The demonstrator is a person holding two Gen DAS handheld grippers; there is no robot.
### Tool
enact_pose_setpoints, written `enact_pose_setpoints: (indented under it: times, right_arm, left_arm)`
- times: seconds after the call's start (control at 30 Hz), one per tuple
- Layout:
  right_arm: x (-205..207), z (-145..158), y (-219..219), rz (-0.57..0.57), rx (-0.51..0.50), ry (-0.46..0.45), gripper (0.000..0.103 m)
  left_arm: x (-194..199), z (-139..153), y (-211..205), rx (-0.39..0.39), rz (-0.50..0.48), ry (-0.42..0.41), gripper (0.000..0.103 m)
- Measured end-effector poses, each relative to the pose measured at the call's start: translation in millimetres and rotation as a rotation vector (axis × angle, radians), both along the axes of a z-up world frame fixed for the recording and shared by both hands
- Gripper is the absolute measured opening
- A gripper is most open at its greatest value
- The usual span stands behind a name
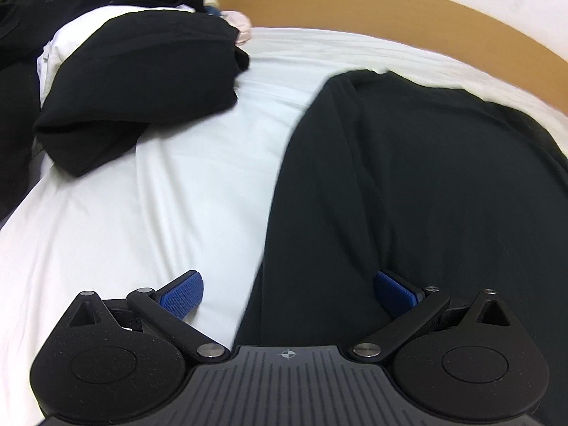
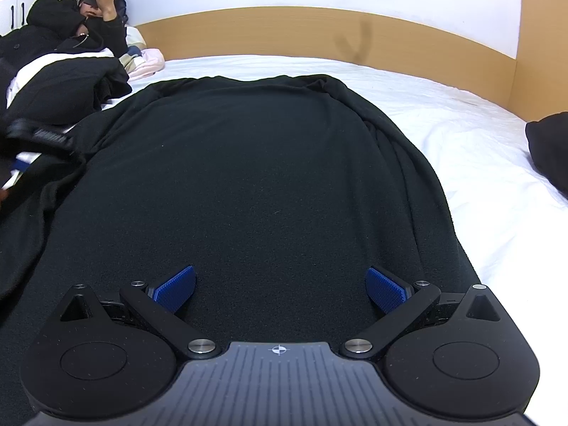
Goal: Fold clothes
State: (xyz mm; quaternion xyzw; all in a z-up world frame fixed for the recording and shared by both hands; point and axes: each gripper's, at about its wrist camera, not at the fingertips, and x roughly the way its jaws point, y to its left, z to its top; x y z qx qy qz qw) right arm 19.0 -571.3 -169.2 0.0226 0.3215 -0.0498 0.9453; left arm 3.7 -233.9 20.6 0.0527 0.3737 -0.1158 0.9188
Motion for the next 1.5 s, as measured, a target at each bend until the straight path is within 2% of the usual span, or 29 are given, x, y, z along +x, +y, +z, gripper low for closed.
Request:
enact_pose_setpoints:
  times: [0.17,0.23,0.33,0.4,0.47,0.57,0.63,0.7,0.8,0.87,0.9,0.93,1.03,1.5]
  right_arm:
    - [1,-1,1,0.0,-0.003,0.0,0.103]
    - [2,-1,2,0.0,-0.003,0.0,0.103]
    - [4,-1,3,0.0,-0.001,-0.001,0.103]
    - [10,-2,7,0.0,0.001,-0.003,0.103]
    - [9,-2,6,0.0,0.001,-0.003,0.103]
    - [9,-2,6,0.001,0.0,-0.003,0.103]
    - [9,-2,5,0.001,0.0,-0.002,0.103]
    - [8,-3,4,0.001,0.0,-0.002,0.103]
    - [8,-3,3,0.001,0.005,-0.003,0.103]
    - [7,-3,2,0.001,0.009,-0.002,0.103]
    - [7,-3,1,0.001,0.009,-0.002,0.103]
    - [6,-3,1,0.001,0.008,-0.002,0.103]
    - [6,-3,1,0.001,0.006,-0.001,0.103]
    - [3,-2,1,-0.001,0.013,0.0,0.103]
  left_arm:
    - [-54,0,9,0.056,-0.125,-0.101,0.103]
    - [-68,1,17,0.041,-0.158,-0.086,0.103]
    - [-84,5,30,-0.005,-0.199,-0.022,0.103]
    - [-88,10,33,0.006,-0.22,-0.003,0.102]
    - [-95,23,34,0.012,-0.216,-0.038,0.102]
    - [-91,44,27,-0.058,-0.218,-0.108,0.102]
    - [-80,51,15,-0.082,-0.217,-0.099,0.102]
    - [-68,47,1,-0.088,-0.203,-0.058,0.102]
    - [-62,22,-14,-0.063,-0.174,0.005,0.102]
    - [-68,4,-18,-0.02,-0.161,-0.014,0.102]
    - [-76,1,-21,0.002,-0.176,-0.062,0.103]
    - [-80,0,-21,0.004,-0.18,-0.073,0.102]
    - [-81,0,-17,-0.013,-0.187,-0.047,0.102]
    - [-91,0,-12,-0.029,-0.197,-0.081,0.103]
